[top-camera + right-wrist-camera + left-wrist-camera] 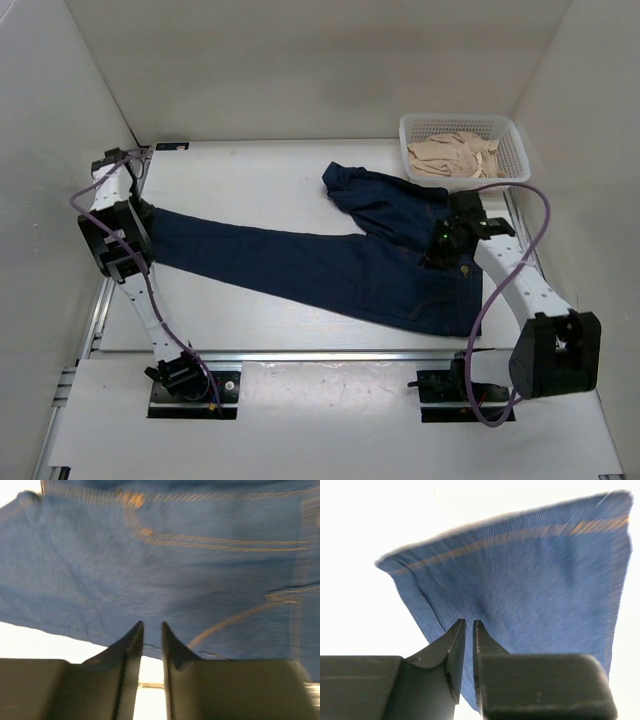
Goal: Fold and stack the trousers
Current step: Flatten the trousers out
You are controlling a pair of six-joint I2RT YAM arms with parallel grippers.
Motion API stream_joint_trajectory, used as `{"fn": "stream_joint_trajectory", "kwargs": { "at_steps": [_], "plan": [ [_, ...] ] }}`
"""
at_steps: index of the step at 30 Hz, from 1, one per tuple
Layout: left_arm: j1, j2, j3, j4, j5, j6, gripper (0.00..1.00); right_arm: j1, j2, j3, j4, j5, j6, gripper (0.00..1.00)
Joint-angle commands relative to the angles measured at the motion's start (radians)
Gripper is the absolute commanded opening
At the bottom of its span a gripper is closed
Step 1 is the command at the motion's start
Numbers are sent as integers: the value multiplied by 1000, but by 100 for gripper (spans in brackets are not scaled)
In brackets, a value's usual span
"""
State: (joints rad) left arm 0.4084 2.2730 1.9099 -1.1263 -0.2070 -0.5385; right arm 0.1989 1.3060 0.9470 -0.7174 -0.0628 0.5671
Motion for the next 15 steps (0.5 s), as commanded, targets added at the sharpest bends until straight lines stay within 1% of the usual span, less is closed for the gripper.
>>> {"fn": "stream_joint_trajectory", "kwargs": {
  "at_steps": [1,2,3,4,5,6,8,9,10,11,12,14,15],
  "plan": [
    [-78,-50,177,-105,-251,11,27,-64,-69,55,-85,73,-65,27],
    [-95,-78,178,-115,-264,11,28,-108,-79,55,-94,73,-76,30],
    [-111,-101,178,-115,-264,-3,30,-128,-89,64,-94,7,-76,33],
    [-127,-128,164,-115,-250,-3,30,-139,-90,64,-83,-18,-76,39],
    [-160,-159,108,-95,-217,-12,31,-139,-90,75,-83,-31,-76,41],
    [-174,-228,68,-54,-174,-12,31,-139,-80,85,-67,-31,-76,41],
    [-201,-297,-27,11,-59,-21,31,-107,-62,85,-25,-60,-43,41],
    [-213,-352,-120,37,43,-21,31,-98,-29,85,-7,-60,-33,40],
    [-230,-375,-165,95,84,-21,31,-89,-5,85,28,-69,-23,38],
    [-250,-391,-204,117,112,-32,31,-79,21,85,48,-69,-7,33],
    [-293,-400,-257,128,126,-44,31,-64,80,107,65,-84,3,29],
    [-325,-400,-310,128,126,-57,30,-35,146,130,113,-136,13,22],
    [-347,-400,-371,141,144,-69,30,-20,207,154,122,-137,13,20]
  ]
}}
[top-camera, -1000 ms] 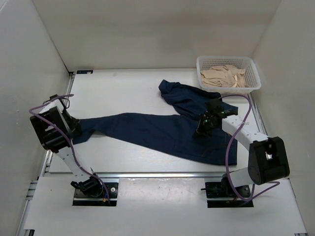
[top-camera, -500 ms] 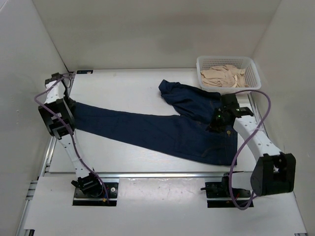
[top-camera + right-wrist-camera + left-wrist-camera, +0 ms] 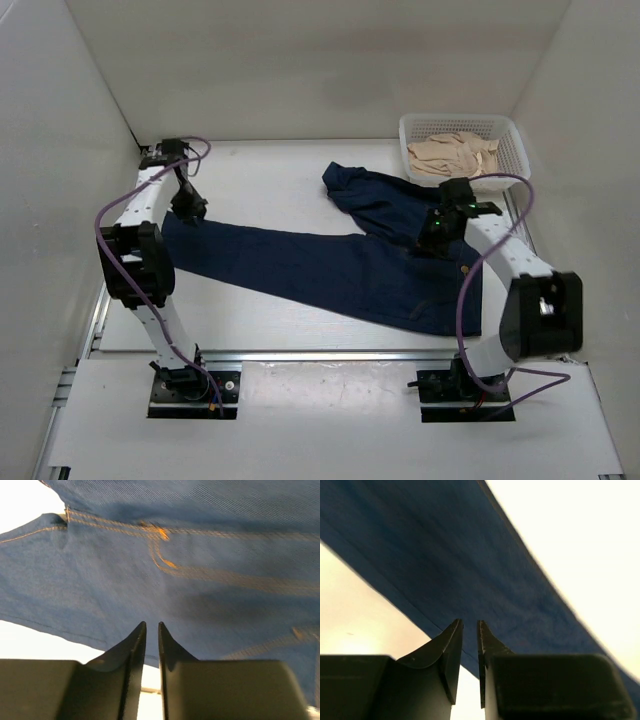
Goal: Fold and stack the trousers
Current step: Flatten the trousers out
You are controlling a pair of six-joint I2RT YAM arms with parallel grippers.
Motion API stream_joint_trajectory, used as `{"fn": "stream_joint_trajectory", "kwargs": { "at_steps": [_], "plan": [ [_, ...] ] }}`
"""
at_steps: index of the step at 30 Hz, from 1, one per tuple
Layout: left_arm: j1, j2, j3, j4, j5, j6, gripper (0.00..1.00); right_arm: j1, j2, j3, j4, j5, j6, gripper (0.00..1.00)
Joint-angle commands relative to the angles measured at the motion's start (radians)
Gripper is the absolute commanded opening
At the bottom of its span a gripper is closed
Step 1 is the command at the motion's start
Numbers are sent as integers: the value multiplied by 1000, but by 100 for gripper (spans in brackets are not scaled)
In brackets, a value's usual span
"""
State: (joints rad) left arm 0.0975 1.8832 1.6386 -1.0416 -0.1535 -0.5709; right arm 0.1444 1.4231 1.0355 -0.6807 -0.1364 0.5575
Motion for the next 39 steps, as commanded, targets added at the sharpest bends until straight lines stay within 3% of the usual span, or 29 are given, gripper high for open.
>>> {"fn": "stream_joint_trajectory", "kwargs": {
  "at_steps": [1,6,10,15,21,24,26,28,29,30,34,39],
  "plan": [
    [-45,-10,-132,67,91,-37,30,67,118,66,86,-63,31,18],
    [-96,-10,-223,103,91,-12,30,155,241,25,121,-26,83,16],
    [-105,-10,-301,103,75,-3,29,216,263,-127,155,-17,128,16],
    [-105,-48,-407,123,86,17,29,274,142,-281,164,4,165,16],
    [-105,-171,-551,135,95,17,29,311,-51,-327,15,75,174,18],
    [-105,-262,-527,120,124,17,29,311,-150,-220,-117,188,137,21],
    [-117,-274,-431,97,158,17,29,302,-150,-88,-117,254,93,33],
    [-131,-257,-340,62,158,17,29,279,-91,18,-117,287,55,59],
    [-156,-243,-242,34,149,17,29,258,-58,131,-117,299,20,79],
    [-171,-211,-191,14,140,26,30,245,14,185,-117,299,6,85],
    [-234,-171,-24,-70,111,26,32,201,270,470,-53,276,-82,91],
    [-272,-242,-42,-90,111,38,35,192,688,964,-180,230,-131,92]
  ]
}}
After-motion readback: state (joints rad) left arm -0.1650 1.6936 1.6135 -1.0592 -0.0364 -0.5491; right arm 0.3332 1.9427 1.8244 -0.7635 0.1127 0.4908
